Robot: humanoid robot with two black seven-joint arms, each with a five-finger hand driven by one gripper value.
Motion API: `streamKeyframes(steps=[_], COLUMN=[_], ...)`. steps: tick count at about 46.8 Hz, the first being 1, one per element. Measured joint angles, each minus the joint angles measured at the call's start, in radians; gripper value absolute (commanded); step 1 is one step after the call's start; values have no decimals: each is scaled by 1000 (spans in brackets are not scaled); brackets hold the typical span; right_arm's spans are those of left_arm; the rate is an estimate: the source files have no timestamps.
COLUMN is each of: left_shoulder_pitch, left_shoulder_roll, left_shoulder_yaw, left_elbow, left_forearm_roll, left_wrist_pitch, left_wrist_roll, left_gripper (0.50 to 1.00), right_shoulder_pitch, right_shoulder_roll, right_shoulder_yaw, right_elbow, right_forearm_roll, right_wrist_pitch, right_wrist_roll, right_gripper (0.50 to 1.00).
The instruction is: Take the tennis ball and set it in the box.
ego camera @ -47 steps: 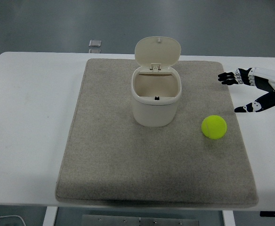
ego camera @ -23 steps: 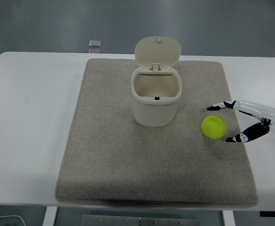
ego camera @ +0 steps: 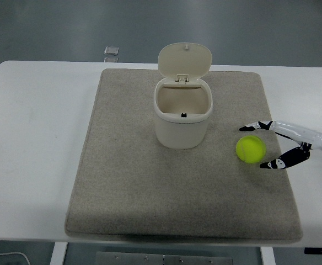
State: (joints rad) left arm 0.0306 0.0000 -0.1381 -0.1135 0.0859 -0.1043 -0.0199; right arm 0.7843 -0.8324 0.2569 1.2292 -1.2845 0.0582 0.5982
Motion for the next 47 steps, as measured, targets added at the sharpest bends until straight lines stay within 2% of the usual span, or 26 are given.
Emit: streamKeyframes(steps=[9,17,31,36,47], left_shoulder_pitch=[0,0,0,0,0], left_shoulder_roll=[0,0,0,0,0], left_shoulder_yaw=[0,0,0,0,0], left_elbow=[0,0,0,0,0], left_forearm_roll=[0,0,0,0,0], left_wrist_pitch=[0,0,0,0,0], left_wrist_roll=[0,0,0,0,0], left_gripper=[992,992,992,992,992], right_shoulder_pitch=[-9,-15,-16,-16,-8], right_shoulder_roll=[11,38,64,65,60], right_shoulder_yaw=[9,10,12,12,13], right_elbow=[-5,-20,-58,-59,-59], right_forearm_roll=[1,-2,-16,-16,-16], right_wrist_pitch=[-3,-6,-6,-6,-4], right_wrist_roll=[-7,-11,-11,-11,-3], right_gripper=[862,805,793,746,586])
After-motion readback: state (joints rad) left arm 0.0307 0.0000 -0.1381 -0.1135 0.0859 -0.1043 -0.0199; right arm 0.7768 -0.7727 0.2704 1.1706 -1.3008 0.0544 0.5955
